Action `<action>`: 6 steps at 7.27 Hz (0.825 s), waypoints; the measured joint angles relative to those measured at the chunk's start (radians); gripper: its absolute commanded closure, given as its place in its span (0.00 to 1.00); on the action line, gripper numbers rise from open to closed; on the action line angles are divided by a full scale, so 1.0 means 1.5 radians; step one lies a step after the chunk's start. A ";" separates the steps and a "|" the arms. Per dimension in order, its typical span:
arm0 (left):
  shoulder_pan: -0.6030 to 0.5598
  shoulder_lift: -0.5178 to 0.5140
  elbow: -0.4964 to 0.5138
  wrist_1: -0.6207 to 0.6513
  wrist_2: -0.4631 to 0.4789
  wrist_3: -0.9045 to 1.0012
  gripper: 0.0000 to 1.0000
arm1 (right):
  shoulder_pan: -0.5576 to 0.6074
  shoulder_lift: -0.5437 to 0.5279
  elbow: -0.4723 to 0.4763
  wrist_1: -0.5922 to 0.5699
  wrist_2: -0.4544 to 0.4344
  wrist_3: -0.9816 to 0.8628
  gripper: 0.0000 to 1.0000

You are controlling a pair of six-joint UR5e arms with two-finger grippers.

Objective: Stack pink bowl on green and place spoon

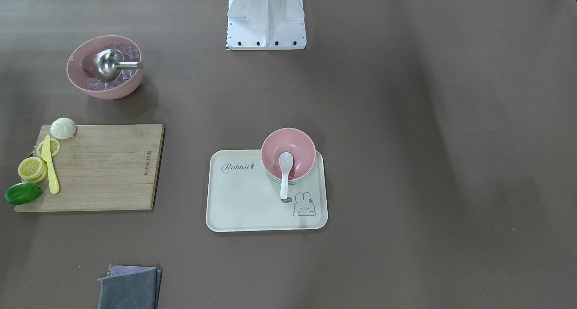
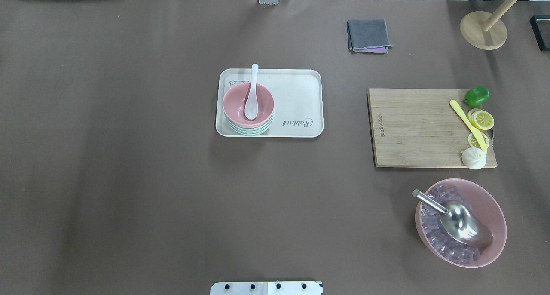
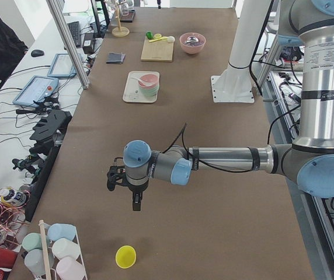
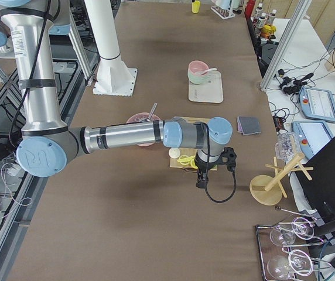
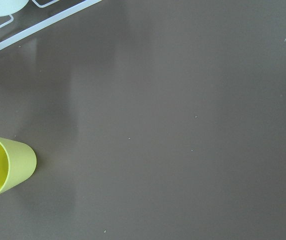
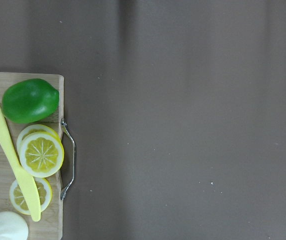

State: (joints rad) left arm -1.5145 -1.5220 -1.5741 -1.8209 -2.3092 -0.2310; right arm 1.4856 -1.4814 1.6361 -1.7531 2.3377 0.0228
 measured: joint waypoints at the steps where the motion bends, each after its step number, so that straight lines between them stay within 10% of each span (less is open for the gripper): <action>1: -0.002 0.002 -0.002 0.003 0.000 -0.001 0.02 | 0.001 -0.002 0.001 0.000 0.000 0.002 0.00; 6: -0.028 -0.020 -0.063 0.113 0.000 0.002 0.02 | 0.001 -0.006 0.005 0.000 0.009 0.006 0.00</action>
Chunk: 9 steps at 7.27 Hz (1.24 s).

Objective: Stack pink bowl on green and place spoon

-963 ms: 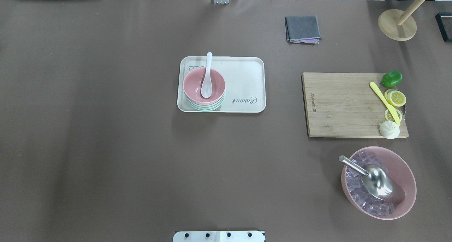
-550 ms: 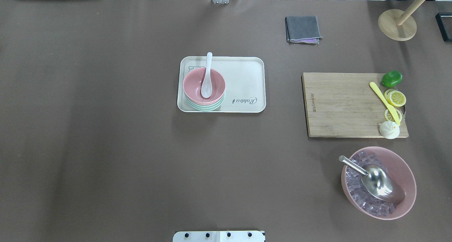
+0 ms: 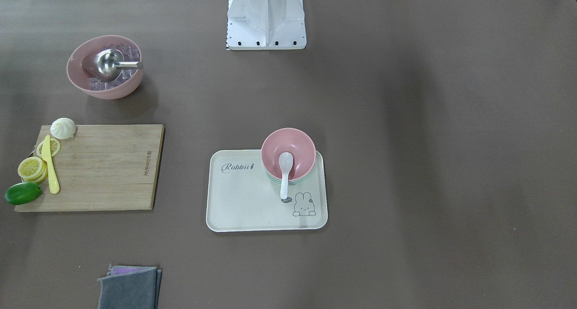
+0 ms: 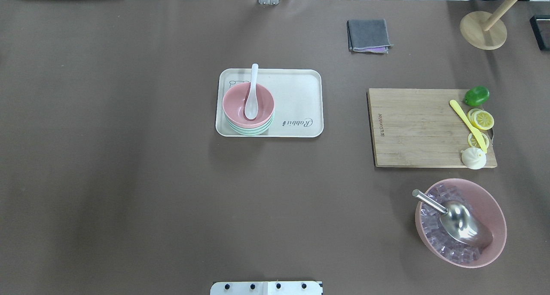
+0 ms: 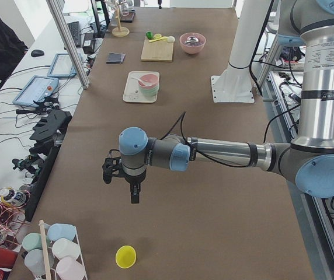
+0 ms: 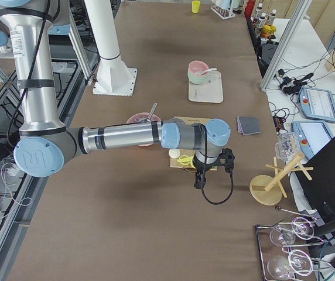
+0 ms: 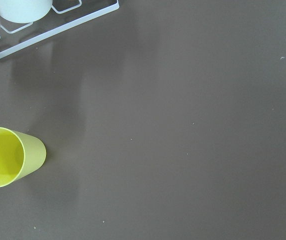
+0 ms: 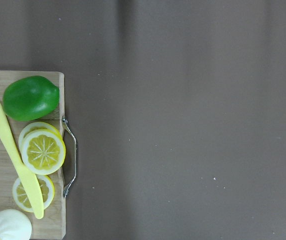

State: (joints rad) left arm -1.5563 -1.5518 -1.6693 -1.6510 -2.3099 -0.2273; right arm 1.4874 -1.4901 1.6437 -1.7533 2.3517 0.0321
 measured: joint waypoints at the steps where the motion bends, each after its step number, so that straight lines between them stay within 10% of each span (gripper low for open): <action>1: 0.000 0.001 -0.002 0.002 0.000 0.000 0.02 | 0.000 0.000 0.001 0.000 0.001 0.000 0.00; 9: 0.000 0.001 -0.006 0.005 -0.003 0.000 0.02 | 0.003 0.001 0.004 0.000 0.012 0.000 0.00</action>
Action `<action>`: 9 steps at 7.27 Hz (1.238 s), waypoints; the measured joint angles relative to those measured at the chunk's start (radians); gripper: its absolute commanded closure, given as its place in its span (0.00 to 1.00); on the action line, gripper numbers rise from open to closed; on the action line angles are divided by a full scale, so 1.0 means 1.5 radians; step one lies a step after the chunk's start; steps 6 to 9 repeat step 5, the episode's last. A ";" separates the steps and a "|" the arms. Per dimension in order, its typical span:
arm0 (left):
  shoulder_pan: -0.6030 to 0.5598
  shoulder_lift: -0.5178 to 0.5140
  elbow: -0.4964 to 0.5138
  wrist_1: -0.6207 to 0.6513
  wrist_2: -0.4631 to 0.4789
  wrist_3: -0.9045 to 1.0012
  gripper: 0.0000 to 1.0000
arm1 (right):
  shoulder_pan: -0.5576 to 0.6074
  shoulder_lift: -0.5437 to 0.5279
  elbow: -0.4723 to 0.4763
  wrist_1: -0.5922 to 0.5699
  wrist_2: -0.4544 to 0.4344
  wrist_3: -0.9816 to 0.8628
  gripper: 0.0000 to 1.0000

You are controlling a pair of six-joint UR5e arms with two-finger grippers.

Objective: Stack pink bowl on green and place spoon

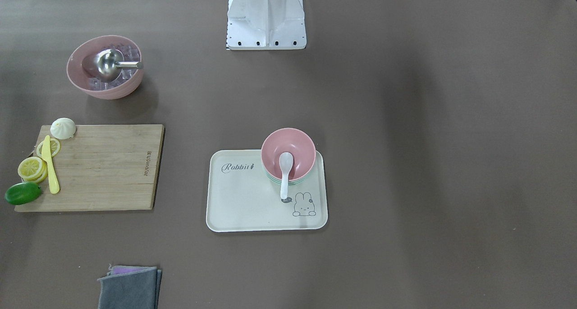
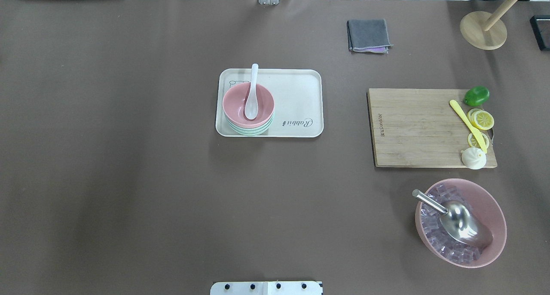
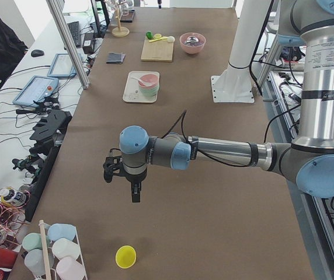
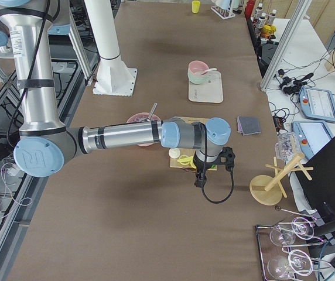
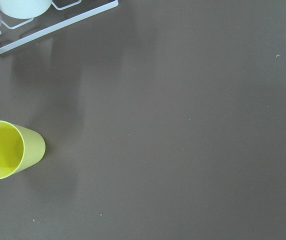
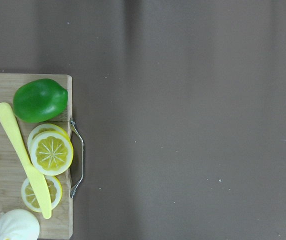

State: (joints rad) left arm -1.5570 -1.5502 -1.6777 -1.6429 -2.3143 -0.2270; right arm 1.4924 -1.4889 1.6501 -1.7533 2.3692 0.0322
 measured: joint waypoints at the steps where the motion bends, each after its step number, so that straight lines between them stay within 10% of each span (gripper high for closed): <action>1: 0.000 0.000 0.000 0.000 -0.010 0.000 0.02 | 0.001 0.000 0.002 0.000 0.004 0.000 0.00; 9: -0.001 0.001 0.002 -0.001 -0.040 -0.001 0.02 | 0.004 -0.001 0.011 0.000 0.012 0.001 0.00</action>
